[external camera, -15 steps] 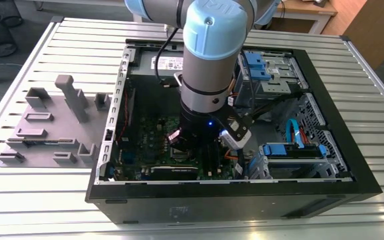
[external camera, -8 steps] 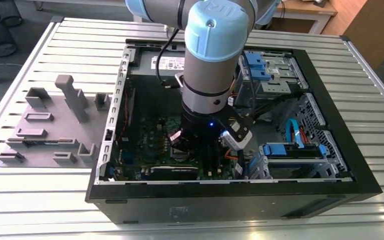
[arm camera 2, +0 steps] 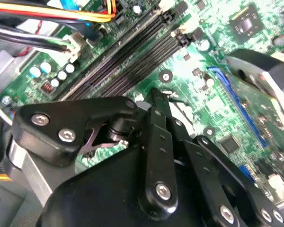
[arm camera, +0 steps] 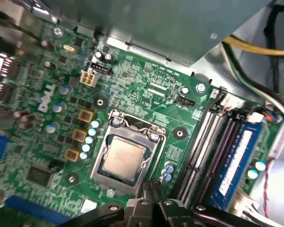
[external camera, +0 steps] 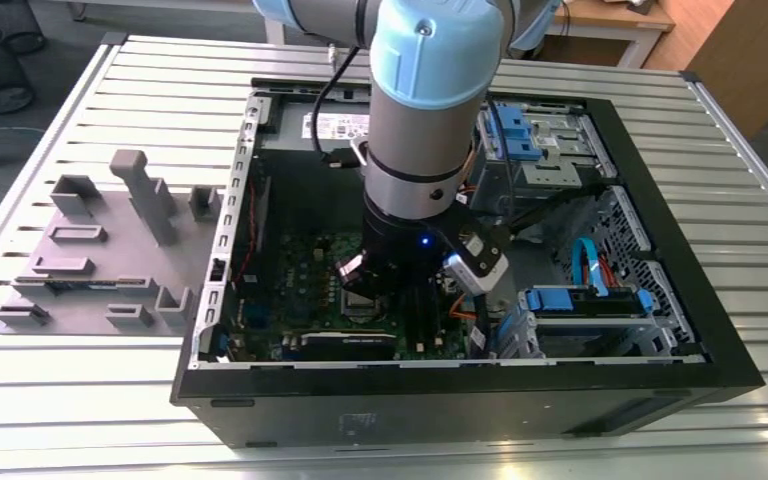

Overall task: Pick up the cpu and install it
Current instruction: 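Install the first cpu locking lever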

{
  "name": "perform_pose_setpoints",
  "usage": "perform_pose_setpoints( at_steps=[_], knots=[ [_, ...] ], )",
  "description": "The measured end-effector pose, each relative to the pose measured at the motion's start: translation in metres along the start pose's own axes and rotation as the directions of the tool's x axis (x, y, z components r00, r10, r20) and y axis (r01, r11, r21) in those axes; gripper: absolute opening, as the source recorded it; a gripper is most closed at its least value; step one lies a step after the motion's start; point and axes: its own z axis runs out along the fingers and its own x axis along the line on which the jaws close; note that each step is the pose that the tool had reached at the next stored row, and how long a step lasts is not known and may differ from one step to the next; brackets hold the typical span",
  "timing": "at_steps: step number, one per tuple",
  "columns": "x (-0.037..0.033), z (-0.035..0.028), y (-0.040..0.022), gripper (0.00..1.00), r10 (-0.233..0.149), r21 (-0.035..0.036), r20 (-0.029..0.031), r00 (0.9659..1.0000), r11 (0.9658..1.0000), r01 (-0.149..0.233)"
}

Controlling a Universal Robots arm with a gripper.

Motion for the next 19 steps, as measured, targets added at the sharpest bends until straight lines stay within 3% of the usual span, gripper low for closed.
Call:
perform_pose_setpoints(
  at_steps=[4,10,19],
  knots=[
    [0.0002,-0.0092,-0.0006,0.11,0.0,0.0001,-0.0001,1.0,1.0,0.0],
    [0.0014,-0.0096,-0.0002,0.11,0.0,0.0001,-0.0002,1.0,1.0,0.0],
    [0.0233,-0.0095,0.0087,0.11,0.002,-0.0017,0.0043,1.0,1.0,-0.002]
  ],
)
